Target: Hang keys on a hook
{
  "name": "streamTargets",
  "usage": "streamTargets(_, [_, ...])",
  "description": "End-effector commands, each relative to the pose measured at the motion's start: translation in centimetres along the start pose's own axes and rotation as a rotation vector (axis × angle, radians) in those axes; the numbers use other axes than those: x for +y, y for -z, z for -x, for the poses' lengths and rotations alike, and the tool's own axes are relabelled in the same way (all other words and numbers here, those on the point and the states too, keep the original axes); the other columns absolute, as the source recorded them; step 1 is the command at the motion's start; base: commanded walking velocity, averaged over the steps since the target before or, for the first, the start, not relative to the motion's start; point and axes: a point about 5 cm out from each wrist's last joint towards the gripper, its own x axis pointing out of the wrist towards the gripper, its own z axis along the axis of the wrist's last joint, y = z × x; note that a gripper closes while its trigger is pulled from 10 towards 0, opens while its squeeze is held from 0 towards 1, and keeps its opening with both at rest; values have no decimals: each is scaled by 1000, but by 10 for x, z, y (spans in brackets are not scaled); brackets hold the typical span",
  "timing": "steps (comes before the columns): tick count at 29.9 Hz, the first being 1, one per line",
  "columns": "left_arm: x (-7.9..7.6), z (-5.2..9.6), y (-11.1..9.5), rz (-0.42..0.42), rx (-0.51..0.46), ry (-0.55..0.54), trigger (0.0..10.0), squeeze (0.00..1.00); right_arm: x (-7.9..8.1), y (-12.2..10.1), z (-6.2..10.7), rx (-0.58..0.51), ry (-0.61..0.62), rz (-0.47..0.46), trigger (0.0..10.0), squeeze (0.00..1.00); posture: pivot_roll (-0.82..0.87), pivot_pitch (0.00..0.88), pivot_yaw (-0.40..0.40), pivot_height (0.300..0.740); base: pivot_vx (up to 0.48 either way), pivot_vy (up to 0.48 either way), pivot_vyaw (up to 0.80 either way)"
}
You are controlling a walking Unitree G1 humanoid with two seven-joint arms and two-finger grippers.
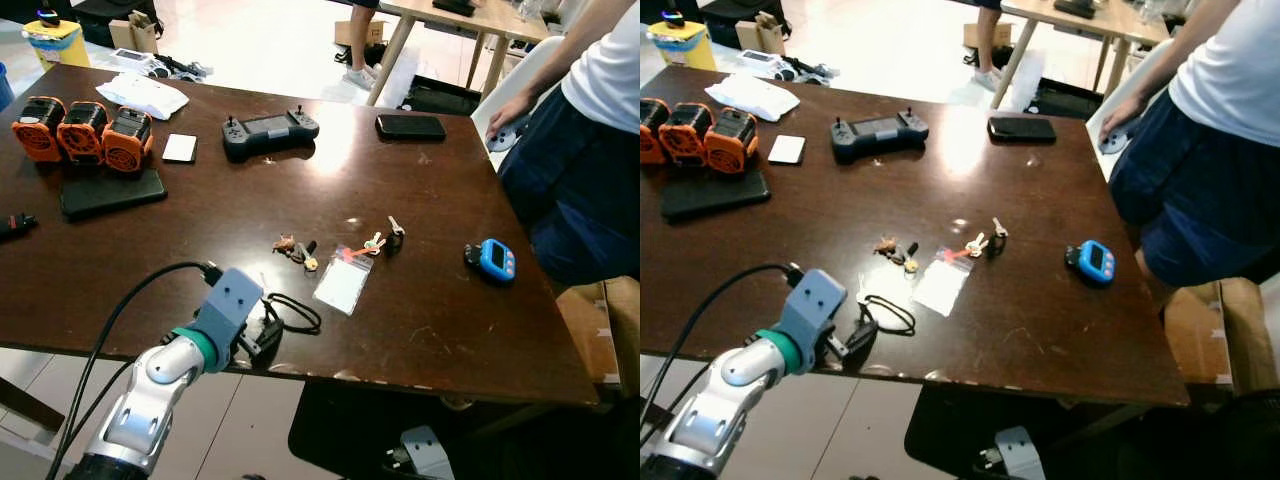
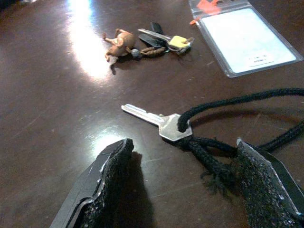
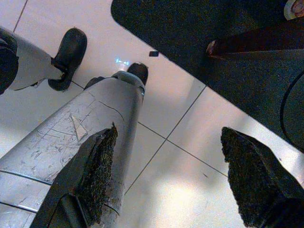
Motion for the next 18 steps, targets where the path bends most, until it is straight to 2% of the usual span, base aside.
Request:
streamTargets(1, [-9,2,16,14,76,45,10000,0,0,13,2,48,-2,2,10000,0,188,76,-41,740,0,0,0])
streamTargets(3, [-13,1,18,33,91,67,10000,0,0,13,2,48,-2,5,10000,0,188,73,-41,740,0,0,0])
streamTargets(4, [-21,-1,21,61,119,92,10000,0,0,12,2,48,-1,8,10000,0,186,72,-40,740,0,0,0])
streamTargets(6, [-21,-1,21,61,119,92,10000,0,0,12,2,48,-1,8,10000,0,186,72,-40,740,0,0,0])
streamTargets(9, [-35,-4,25,105,200,135,10000,0,0,12,2,47,2,10,10000,0,183,76,-36,740,0,0,0])
streamTargets(10, [-37,-4,27,97,222,146,3765,0,0,12,2,47,3,9,10000,0,182,78,-37,740,0,0,0])
streamTargets(13, [-38,-4,27,89,236,153,3765,0,0,12,2,47,4,8,10000,0,182,78,-37,740,0,0,0])
streamTargets(14, [-39,-3,28,84,243,158,0,0,0,12,2,47,4,8,10000,0,182,78,-37,740,0,0,0])
streamTargets(18, [-37,-2,29,56,269,160,0,0,0,13,2,49,7,5,10000,0,179,82,-35,740,0,0,0])
